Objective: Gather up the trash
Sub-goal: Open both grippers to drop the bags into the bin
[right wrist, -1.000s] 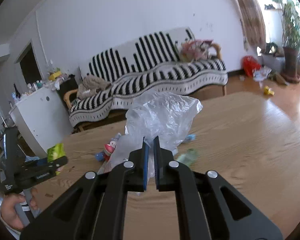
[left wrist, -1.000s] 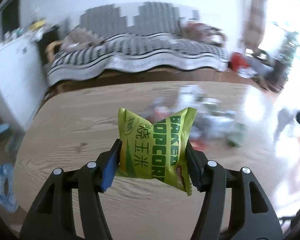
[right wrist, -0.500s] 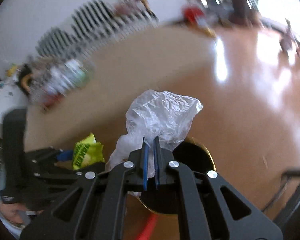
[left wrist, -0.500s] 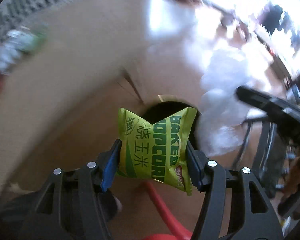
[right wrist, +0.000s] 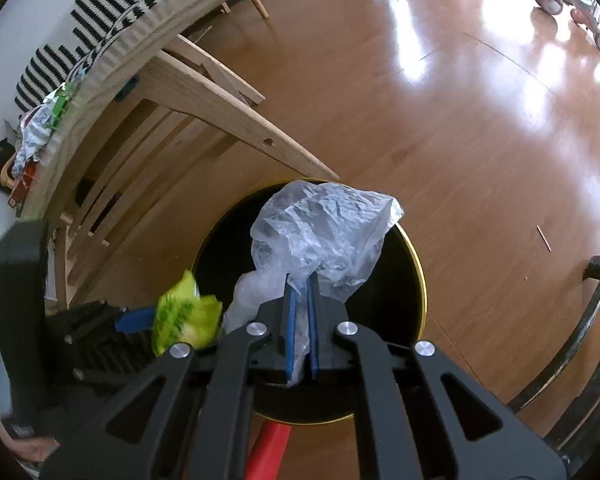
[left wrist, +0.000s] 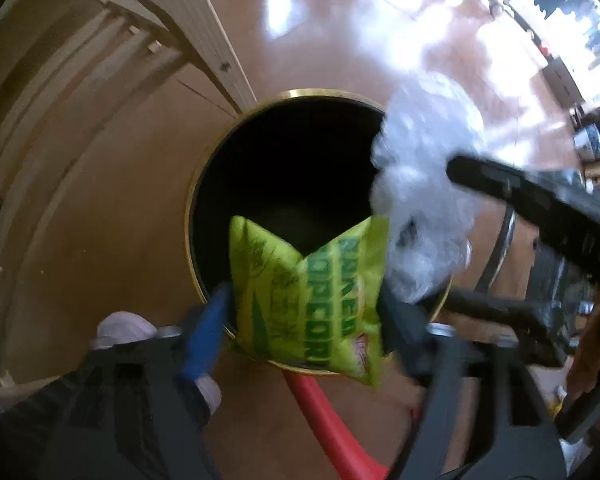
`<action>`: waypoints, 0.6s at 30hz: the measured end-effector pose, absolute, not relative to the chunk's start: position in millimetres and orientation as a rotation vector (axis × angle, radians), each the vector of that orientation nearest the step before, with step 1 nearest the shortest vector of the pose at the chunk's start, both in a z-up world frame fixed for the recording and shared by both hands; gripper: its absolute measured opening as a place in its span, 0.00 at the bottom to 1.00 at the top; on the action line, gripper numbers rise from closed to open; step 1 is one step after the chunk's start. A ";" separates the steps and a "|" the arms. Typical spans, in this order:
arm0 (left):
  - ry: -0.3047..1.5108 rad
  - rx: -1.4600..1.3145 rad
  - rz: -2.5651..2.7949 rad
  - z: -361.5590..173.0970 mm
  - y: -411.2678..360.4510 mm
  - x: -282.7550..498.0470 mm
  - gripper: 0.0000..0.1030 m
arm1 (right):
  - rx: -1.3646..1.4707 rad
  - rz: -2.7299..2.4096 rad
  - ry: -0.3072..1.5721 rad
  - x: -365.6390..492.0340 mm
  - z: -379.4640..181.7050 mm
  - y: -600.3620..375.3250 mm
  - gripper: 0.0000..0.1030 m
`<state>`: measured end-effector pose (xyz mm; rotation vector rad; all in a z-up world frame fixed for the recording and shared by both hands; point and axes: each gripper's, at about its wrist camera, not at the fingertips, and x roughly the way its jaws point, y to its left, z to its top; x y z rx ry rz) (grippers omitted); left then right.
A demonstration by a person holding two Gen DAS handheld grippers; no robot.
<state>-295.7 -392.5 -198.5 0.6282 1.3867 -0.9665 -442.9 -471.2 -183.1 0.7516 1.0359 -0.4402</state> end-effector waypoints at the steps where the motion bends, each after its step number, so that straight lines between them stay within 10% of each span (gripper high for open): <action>1: 1.393 0.626 -0.979 -197.4 -393.3 -298.4 0.94 | 0.752 -0.449 1.032 -439.0 -180.3 -473.4 0.10; 2: 1.397 0.618 -1.001 -196.0 -392.8 -300.0 0.94 | 0.744 -0.466 1.027 -440.2 -176.7 -475.3 0.17; 4: 1.386 0.594 -1.022 -190.2 -391.7 -303.0 0.94 | 0.747 -0.490 0.992 -449.4 -165.9 -480.3 0.89; 18: 1.086 0.312 -0.892 -24.2 -305.7 -232.6 0.94 | 0.595 -0.415 0.749 -406.0 -73.7 -472.8 0.94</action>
